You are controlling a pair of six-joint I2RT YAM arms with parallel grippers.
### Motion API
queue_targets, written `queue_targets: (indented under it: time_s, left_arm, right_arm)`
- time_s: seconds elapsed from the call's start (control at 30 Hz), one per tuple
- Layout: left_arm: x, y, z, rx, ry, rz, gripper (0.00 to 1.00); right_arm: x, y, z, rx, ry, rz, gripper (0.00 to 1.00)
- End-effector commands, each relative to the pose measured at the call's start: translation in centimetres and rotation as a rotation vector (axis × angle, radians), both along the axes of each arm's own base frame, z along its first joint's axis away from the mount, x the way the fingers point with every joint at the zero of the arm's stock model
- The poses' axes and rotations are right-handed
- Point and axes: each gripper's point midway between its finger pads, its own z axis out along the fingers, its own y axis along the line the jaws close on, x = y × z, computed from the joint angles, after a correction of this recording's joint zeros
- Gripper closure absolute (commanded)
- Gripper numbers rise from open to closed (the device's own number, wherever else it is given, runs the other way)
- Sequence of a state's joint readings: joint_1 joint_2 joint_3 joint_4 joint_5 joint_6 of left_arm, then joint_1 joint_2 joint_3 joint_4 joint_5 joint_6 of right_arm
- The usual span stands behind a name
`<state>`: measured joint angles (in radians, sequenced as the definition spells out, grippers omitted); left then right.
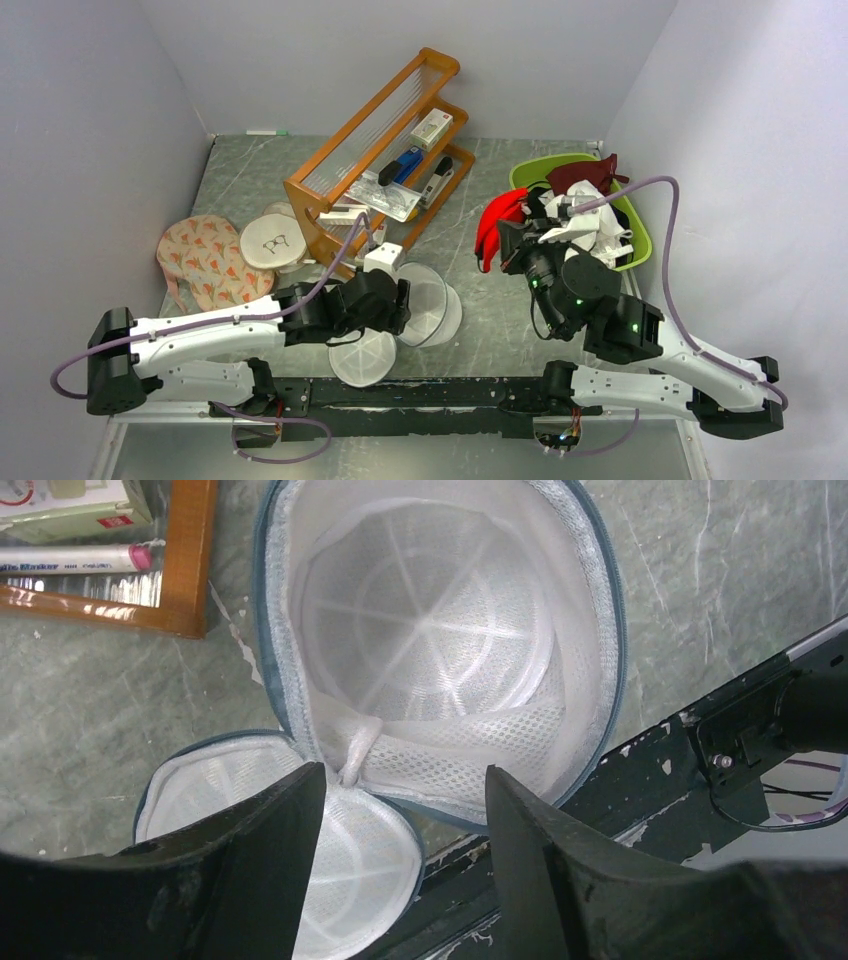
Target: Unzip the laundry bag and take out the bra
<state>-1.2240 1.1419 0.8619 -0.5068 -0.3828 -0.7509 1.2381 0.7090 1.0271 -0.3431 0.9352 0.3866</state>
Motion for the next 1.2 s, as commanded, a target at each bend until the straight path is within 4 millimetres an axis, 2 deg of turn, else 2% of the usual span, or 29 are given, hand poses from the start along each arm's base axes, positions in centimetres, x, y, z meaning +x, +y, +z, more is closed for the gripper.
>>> queue_targets:
  time_s: [0.0,0.23,0.4,0.6,0.67,0.77,0.83,0.93,1.03,1.17]
  left_arm:
    - [0.3,0.9,1.6,0.002,-0.036,0.015,0.27]
    - [0.9,1.5,4.2,-0.04,-0.096,0.03,0.21]
    - [0.4,2.4,5.0,-0.068,-0.09,0.039,0.2]
    - [0.3,3.3,6.2,-0.115,-0.115,0.053,0.19]
    - [0.4,3.4,6.8,-0.13,-0.124,0.053,0.19]
    - [0.0,3.4,7.3,-0.151,-0.112,0.042,0.19]
    - [-0.3,3.6,7.4,-0.162,-0.101,0.038,0.18]
    - [-0.8,4.3,7.7,-0.188,-0.092,0.044,0.17]
    - [-1.0,4.8,8.2,-0.222,-0.1,0.041,0.16]
    - [-1.1,5.6,8.7,-0.249,-0.11,0.054,0.16]
  right_arm:
    - [0.9,-3.9,0.4,-0.071,-0.004,-0.201,1.0]
    - [1.2,-5.8,0.9,-0.13,-0.023,-0.307,1.0]
    - [1.3,-7.0,1.0,-0.152,-0.031,-0.377,1.0]
    - [1.8,-7.5,3.1,-0.198,-0.099,-0.434,1.0]
    - [2.6,-7.2,3.2,-0.243,-0.136,-0.46,1.0]
    - [5.3,-7.7,4.3,-0.253,-0.142,-0.518,1.0]
    - [9.2,-8.5,3.7,-0.27,-0.089,-0.532,1.0]
    - [12.7,-10.6,2.4,-0.252,-0.014,-0.56,1.0]
    - [15.1,-12.1,1.4,-0.237,0.035,-0.594,1.0]
    - [17.0,-14.7,0.9,-0.226,0.079,-0.669,1.0]
